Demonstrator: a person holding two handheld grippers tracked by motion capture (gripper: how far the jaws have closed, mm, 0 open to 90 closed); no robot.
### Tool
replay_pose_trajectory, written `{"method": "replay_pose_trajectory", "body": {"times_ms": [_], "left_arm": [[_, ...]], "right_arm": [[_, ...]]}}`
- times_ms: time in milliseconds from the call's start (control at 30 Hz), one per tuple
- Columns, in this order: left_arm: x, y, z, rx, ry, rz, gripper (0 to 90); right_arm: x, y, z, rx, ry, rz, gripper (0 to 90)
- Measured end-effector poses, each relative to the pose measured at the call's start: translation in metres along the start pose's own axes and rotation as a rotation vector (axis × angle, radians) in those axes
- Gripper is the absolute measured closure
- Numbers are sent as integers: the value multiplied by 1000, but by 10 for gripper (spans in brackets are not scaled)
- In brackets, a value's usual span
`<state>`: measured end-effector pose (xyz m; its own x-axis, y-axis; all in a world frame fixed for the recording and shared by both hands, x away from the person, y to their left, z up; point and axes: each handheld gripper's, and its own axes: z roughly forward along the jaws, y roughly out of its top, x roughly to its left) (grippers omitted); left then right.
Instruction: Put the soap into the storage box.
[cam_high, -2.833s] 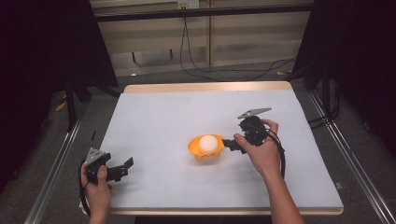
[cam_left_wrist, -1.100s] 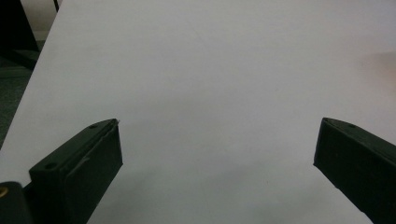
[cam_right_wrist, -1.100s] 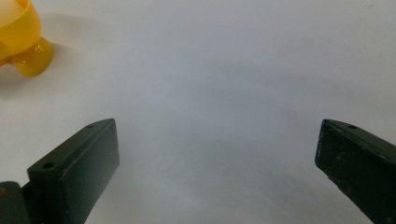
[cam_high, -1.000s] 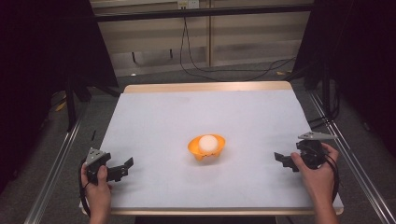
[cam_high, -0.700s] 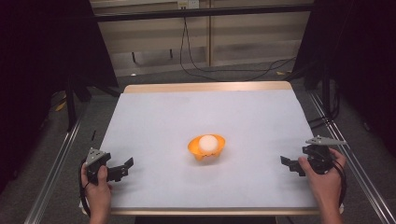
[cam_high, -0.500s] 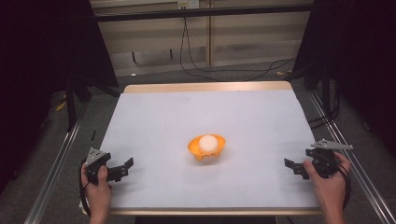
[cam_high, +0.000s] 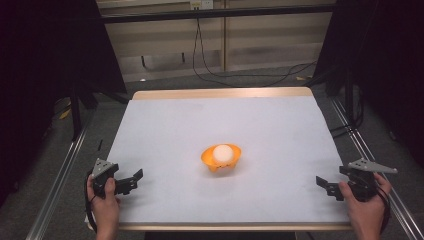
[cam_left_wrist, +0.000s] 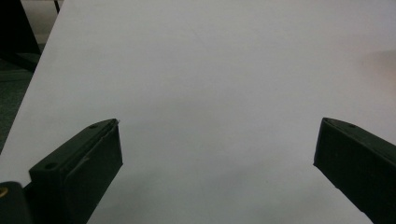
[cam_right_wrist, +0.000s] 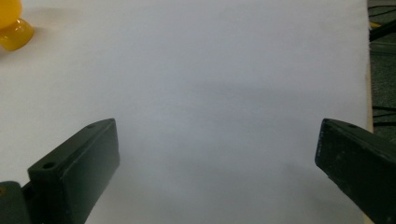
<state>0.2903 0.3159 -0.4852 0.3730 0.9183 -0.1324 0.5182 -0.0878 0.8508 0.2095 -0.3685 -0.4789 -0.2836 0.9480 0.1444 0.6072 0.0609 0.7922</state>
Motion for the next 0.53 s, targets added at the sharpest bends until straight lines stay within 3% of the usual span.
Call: {"method": "replay_pose_trajectory", "body": {"times_ms": [200, 433, 533], "left_arm": [[0, 0, 0, -1, -1, -1, 10], [0, 0, 0, 0, 2, 2, 9], [0, 0, 0, 0, -2, 0, 9]], "right_arm": [[-4, -9, -8, -63, 11, 15, 0], [-6, -15, -10, -100, 18, 47, 0], [-5, -15, -11, -109, 11, 37, 3]]}}
